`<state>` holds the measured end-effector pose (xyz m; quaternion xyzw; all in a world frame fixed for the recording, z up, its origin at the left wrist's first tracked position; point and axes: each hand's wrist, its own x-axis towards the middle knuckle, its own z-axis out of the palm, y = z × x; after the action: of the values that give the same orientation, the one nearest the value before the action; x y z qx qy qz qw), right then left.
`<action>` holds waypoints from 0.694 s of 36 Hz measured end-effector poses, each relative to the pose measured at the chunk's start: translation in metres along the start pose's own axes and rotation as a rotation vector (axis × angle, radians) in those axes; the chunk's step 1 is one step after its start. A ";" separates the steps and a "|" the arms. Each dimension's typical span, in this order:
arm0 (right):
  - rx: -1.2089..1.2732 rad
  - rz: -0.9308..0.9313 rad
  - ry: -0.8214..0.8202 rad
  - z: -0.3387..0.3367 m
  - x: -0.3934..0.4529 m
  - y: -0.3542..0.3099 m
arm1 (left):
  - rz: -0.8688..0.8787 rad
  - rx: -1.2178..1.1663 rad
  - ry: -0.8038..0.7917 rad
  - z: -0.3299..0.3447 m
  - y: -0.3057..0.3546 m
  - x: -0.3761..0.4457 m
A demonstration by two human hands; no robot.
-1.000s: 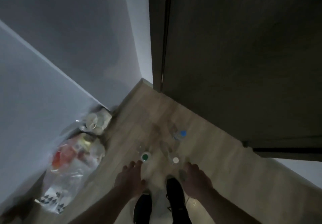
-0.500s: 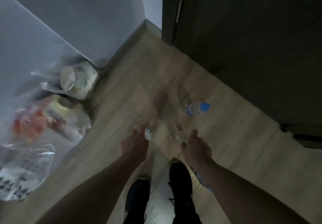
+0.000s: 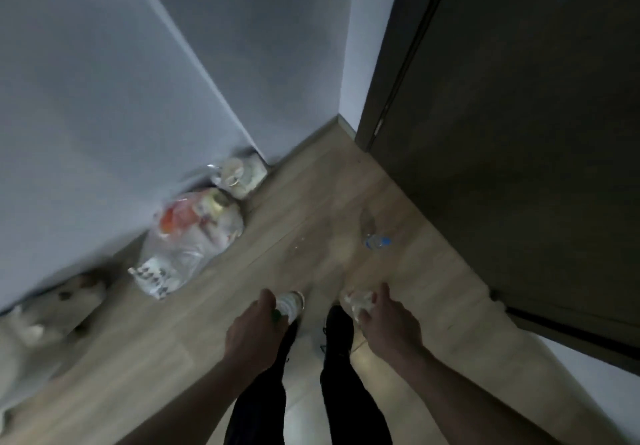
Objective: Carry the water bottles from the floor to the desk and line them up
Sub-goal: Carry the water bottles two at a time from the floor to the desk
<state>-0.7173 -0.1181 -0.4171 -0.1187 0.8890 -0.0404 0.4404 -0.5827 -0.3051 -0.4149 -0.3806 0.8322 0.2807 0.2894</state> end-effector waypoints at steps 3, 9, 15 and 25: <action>-0.014 -0.099 0.012 -0.038 -0.068 -0.024 | -0.066 -0.098 0.067 -0.047 0.006 -0.078; -0.121 -0.271 0.040 -0.080 -0.177 -0.084 | -0.191 -0.293 0.248 -0.100 -0.010 -0.209; -0.261 -0.482 -0.024 -0.078 -0.261 -0.145 | -0.258 -0.476 0.422 -0.125 -0.050 -0.313; -0.519 -0.883 -0.027 0.009 -0.406 -0.250 | -0.361 -0.665 0.662 -0.116 -0.179 -0.481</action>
<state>-0.4292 -0.2595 -0.0651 -0.5890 0.7291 0.0009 0.3486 -0.2102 -0.2572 -0.0462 -0.6588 0.6659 0.3403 -0.0829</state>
